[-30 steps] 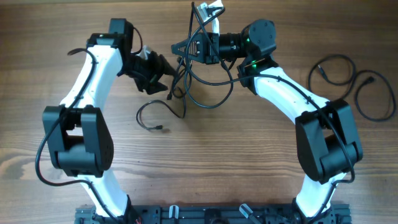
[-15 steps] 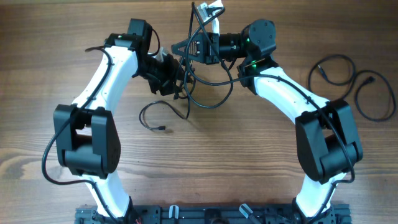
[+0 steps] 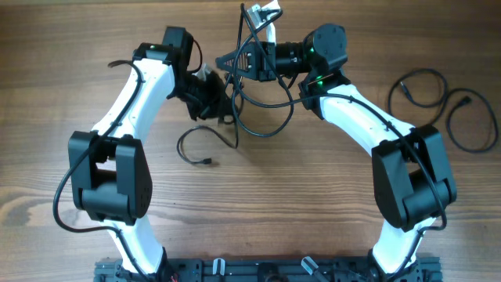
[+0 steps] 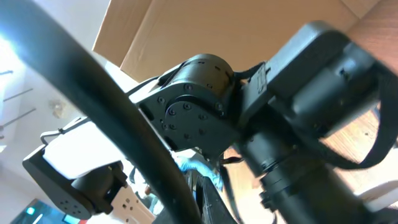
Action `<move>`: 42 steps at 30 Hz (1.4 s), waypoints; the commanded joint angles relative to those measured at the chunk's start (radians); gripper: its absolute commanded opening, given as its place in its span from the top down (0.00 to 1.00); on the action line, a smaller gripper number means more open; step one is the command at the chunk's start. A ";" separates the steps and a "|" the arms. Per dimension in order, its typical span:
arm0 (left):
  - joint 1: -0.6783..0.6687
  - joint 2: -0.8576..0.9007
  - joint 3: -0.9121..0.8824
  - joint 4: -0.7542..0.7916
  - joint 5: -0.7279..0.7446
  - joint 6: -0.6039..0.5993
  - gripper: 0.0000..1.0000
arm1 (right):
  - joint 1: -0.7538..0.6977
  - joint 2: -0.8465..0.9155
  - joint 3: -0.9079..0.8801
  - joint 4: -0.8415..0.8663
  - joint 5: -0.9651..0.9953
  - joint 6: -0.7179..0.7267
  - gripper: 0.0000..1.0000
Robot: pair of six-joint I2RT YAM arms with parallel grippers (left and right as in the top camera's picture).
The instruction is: Untangle cables
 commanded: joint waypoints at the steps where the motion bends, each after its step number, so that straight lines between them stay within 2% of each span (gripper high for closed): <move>1: 0.002 0.006 -0.003 0.087 -0.111 -0.089 0.93 | -0.002 -0.020 0.004 0.002 -0.034 -0.019 0.96; 3: 0.002 0.006 -0.003 0.124 -0.245 -0.155 0.93 | -0.002 -0.020 0.004 0.002 -0.043 -0.018 0.96; 4: 0.002 0.006 -0.003 0.139 -0.358 -0.218 0.93 | -0.002 -0.020 0.004 -0.006 -0.052 -0.018 0.96; 6: 0.002 0.006 -0.004 0.154 -0.406 -0.259 0.94 | -0.001 -0.020 0.004 -0.045 -0.067 -0.020 0.96; 10: 0.003 0.006 -0.004 0.199 -0.407 -0.283 0.93 | 0.010 -0.020 0.004 -0.208 -0.107 -0.048 0.96; 15: 0.003 0.006 -0.004 0.244 -0.407 -0.298 0.93 | 0.034 -0.020 0.004 -0.420 -0.156 -0.214 0.96; 24: 0.017 0.006 -0.004 0.299 -0.452 -0.299 0.94 | 0.082 -0.020 0.004 -0.672 -0.288 -0.451 0.96; 26: 0.041 0.006 -0.004 0.299 -0.447 -0.325 0.94 | 0.085 -0.020 0.003 -0.777 -0.274 -0.539 0.96; 29: 0.073 0.006 -0.004 0.296 -0.383 -0.341 0.95 | 0.085 -0.020 0.003 -0.943 -0.189 -0.653 0.96; 33: 0.127 0.006 -0.004 0.300 -0.172 -0.293 0.96 | 0.085 -0.020 0.003 -1.181 0.043 -0.782 0.96; 39: 0.174 0.006 -0.004 0.307 0.142 -0.154 0.96 | 0.085 -0.020 0.003 -1.426 0.466 -0.832 0.96; 42: 0.187 0.006 -0.004 0.316 0.187 -0.125 0.96 | 0.085 -0.020 0.003 -1.505 0.597 -0.840 0.96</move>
